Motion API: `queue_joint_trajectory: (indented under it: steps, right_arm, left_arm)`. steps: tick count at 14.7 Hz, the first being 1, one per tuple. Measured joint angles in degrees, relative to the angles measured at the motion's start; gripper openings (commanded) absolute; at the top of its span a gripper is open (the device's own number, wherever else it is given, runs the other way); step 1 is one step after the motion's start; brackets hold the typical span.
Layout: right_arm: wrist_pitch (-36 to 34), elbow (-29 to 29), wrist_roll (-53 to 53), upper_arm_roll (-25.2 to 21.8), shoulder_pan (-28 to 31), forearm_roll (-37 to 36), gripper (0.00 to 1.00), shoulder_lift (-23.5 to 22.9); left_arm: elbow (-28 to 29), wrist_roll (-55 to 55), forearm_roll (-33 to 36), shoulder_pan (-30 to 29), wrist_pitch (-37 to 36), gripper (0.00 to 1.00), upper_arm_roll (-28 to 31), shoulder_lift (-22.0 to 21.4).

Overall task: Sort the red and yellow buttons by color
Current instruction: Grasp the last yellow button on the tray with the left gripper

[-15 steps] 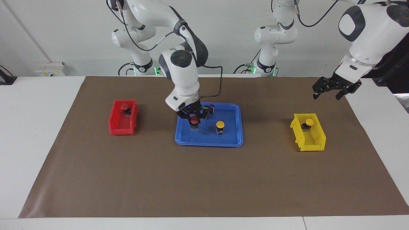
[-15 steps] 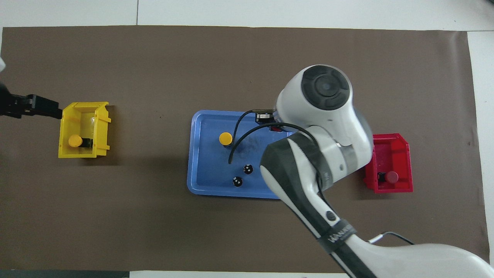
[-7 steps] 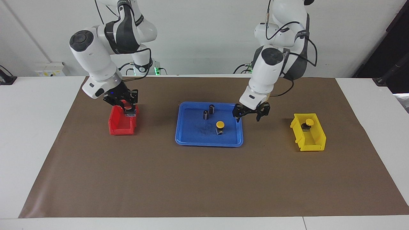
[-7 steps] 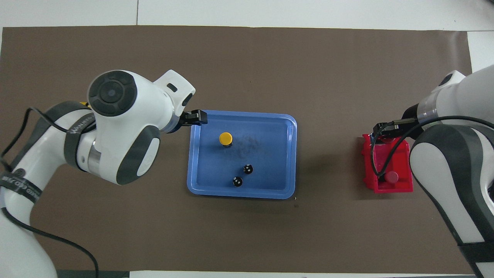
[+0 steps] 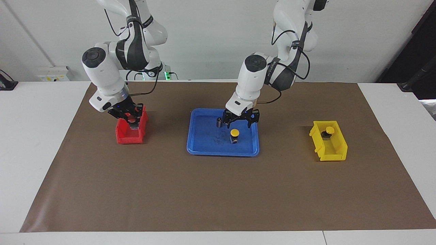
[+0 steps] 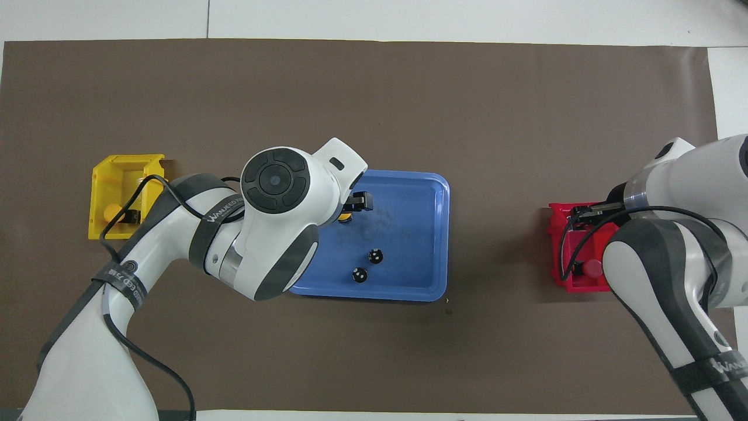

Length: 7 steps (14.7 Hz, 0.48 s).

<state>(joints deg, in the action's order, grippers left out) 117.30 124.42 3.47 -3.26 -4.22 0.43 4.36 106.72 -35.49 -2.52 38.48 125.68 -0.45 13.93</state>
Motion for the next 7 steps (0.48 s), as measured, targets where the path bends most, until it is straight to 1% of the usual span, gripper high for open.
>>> queue_joint_trajectory:
  steps: [2, 4, 5, 6, 7]
  right_arm:
    - [1.2, 0.9, 1.6, 0.0, 1.3, 0.0, 0.27, 0.3]
    - [3.4, 2.8, 3.4, 0.0, 2.7, 0.0, 0.27, 0.5]
    - [4.7, 3.9, 4.0, 0.0, 3.2, 0.0, 0.27, 0.5]
    - [5.9, 4.8, 4.2, 0.0, 3.4, 0.0, 0.27, 0.5]
    - [6.6, 5.6, 4.4, 0.0, 3.4, 0.0, 0.27, 0.5]
  left_arm:
    - [-0.2, -0.2, 0.0, 0.2, 0.8, 0.91, 0.0, 1.6]
    - [-0.4, -0.2, 0.0, 0.2, 1.4, 0.81, 0.2, 2.8]
    - [-0.6, -0.2, 0.0, 0.2, 1.6, 0.75, 0.3, 3.2]
    - [-0.6, -0.2, 0.0, 0.2, 1.7, 0.6, 0.3, 3.4]
    - [-0.6, -0.4, 0.0, 0.2, 1.7, 0.38, 0.3, 3.5]
